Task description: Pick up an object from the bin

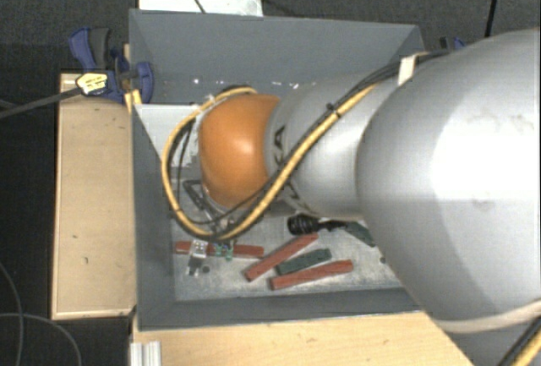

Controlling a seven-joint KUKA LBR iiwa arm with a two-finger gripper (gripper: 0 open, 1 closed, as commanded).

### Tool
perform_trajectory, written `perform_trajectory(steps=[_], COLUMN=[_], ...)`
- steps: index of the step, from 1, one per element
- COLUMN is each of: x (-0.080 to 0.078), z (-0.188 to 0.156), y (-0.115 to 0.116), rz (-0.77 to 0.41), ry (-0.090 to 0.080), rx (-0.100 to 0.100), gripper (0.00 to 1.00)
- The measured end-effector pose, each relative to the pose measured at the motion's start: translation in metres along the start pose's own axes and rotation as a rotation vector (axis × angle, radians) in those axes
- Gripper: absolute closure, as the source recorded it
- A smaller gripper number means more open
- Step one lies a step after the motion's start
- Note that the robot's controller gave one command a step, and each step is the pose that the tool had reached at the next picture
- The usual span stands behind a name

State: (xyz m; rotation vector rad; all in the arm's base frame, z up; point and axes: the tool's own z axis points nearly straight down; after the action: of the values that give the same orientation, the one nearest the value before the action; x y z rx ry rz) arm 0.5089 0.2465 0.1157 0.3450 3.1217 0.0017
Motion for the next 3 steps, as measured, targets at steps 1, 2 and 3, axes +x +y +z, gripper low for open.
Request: perform_trajectory(steps=[1,2,3], x=[-0.003,0.004,0.004], z=[0.034,0.044,0.044], y=[-0.005,-0.008,-0.008], rz=[-0.170,-0.033,-0.032], ry=[0.001,-0.001,-0.001], rx=[0.001,-0.001,-0.001], gripper=[0.00,1.00,1.00])
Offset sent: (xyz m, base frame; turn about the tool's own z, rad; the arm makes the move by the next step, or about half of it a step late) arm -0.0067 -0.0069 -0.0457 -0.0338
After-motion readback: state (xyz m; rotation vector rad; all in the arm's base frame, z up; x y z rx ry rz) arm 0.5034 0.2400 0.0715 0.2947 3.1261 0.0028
